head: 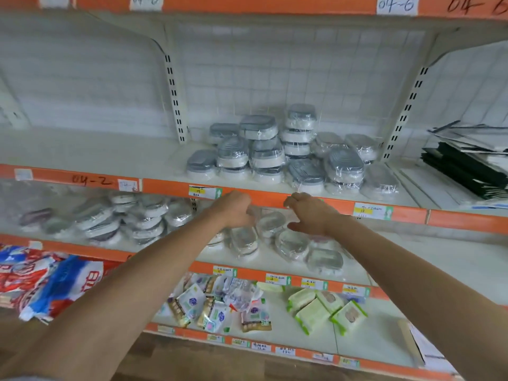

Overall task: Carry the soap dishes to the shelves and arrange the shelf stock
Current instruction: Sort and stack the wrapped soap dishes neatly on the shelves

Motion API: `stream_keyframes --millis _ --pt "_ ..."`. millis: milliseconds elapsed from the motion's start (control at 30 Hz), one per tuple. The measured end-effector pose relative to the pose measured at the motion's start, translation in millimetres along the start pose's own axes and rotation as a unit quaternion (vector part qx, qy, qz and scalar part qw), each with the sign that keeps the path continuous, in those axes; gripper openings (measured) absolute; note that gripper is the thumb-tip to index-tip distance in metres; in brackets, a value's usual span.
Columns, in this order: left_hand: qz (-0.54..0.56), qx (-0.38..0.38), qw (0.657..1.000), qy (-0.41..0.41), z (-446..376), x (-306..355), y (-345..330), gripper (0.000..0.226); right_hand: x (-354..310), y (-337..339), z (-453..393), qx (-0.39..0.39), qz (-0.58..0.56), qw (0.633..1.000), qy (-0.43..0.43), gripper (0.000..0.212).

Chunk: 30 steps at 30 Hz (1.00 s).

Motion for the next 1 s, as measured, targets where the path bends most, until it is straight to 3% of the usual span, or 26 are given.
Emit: stream_keyframes --millis 167,633,733,900,1000 --pt "-0.003 0.046 0.998 0.038 -28 -29 43 0.040 14 31 -44 0.032 0.012 0.999 0.019 0.060" --pt "0.001 0.121 0.990 0.068 -95 -40 105 0.031 66 78 -117 0.074 0.006 0.997 0.030 0.060" --pt "-0.002 0.134 0.990 0.042 -114 -40 116 0.029 76 88 -130 0.090 0.015 0.996 0.011 0.059" --pt "-0.023 0.134 0.991 0.012 -160 -46 133 0.047 106 118 -150 0.181 -0.003 0.979 -0.088 0.056" --pt "-0.031 0.135 0.990 -0.018 -186 -46 143 0.054 124 129 -163 0.193 -0.017 0.972 -0.130 0.056"
Point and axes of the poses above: each hand's wrist, its own z-axis away from the middle knuckle, its own y-axis out of the back of the hand, x = y × z, the point moved 6 cm from there along -z, towards the middle knuckle, and after that the axes turned 7 degrees about -x, right-handed, at the moved point
